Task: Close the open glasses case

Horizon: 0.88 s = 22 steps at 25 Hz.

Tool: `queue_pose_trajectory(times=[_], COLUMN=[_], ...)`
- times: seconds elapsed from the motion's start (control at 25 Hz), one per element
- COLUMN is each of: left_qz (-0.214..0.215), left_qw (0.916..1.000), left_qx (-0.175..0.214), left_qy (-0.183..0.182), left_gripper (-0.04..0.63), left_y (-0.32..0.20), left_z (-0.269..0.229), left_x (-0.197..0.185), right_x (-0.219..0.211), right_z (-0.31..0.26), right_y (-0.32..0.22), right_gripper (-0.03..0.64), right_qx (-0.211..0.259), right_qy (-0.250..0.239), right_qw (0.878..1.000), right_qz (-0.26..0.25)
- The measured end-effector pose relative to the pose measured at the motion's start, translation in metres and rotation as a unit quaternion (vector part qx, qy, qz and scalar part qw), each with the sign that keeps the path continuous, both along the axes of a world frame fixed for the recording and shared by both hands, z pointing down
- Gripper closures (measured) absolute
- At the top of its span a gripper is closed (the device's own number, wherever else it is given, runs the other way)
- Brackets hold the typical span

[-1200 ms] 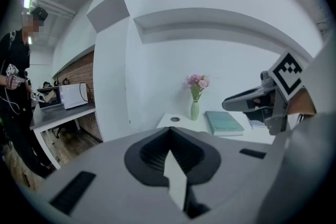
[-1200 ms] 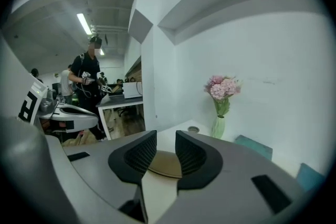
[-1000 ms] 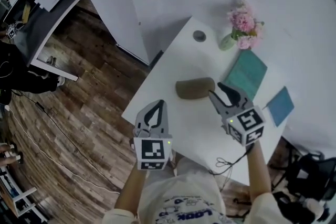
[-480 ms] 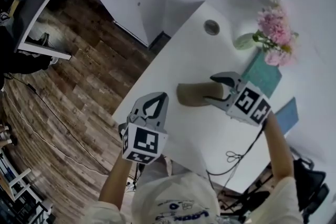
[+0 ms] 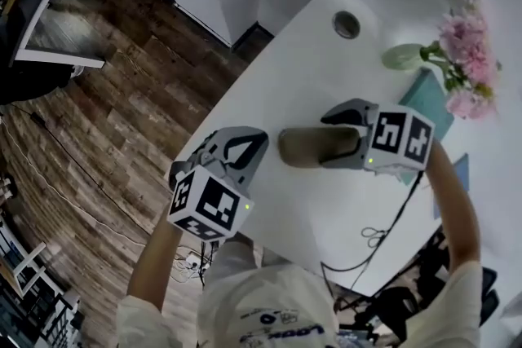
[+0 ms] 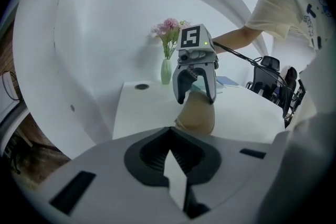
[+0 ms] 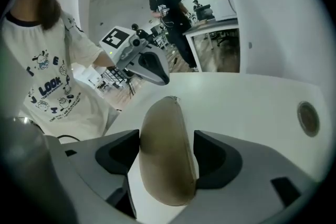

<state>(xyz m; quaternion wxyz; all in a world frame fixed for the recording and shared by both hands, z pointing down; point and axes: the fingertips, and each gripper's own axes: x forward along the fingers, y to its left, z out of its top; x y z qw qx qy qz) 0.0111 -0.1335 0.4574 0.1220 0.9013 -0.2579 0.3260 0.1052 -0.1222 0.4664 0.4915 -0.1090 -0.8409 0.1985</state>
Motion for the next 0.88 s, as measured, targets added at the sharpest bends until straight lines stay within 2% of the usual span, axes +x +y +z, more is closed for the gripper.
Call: queue_pose_trajectory(times=[0.08,0.28,0.4,0.48,0.52,0.6,0.8,0.88], left_qz=[0.012,0.067,0.114,0.159,0.186,0.241,0.357,0.390], left_qw=[0.9999,0.9975,0.9917,0.9851,0.9805,0.9689,0.9329,0.9191], left_qx=[0.001,0.012,0.022,0.017,0.011,0.005,-0.021,-0.037], left_qy=[-0.001,-0.019,-0.055,-0.064,-0.062,-0.055,-0.041,-0.043], left_gripper=[0.595,0.594,0.586,0.551,0.508,0.486,0.486,0.486], left_y=[-0.003,-0.004,-0.006,-0.002,0.003,0.015,0.049,0.058], left_z=[0.002,0.006,0.015,0.020,0.021,0.018,0.018,0.022], left_x=[0.001,0.007,0.009,0.013,0.016,0.023,0.042,0.046], right_x=[-0.001,-0.002,-0.002,0.001,0.004,0.009,0.013,0.015], right_z=[0.004,0.005,0.002,-0.001,-0.002,0.001,0.007,0.007], right_y=[0.011,0.011,0.012,0.015,0.019,0.029,0.048,0.053], right_gripper=[0.314,0.313,0.313,0.313,0.313,0.313,0.313,0.313], right_qx=[-0.025,-0.042,-0.044,-0.050,-0.054,-0.065,-0.092,-0.097], right_qy=[0.010,0.000,-0.002,0.011,0.017,0.019,0.005,0.008], right_qw=[0.999,0.999,0.999,0.998,0.997,0.995,0.989,0.986], right_qz=[-0.021,-0.015,-0.020,-0.038,-0.052,-0.077,-0.115,-0.133])
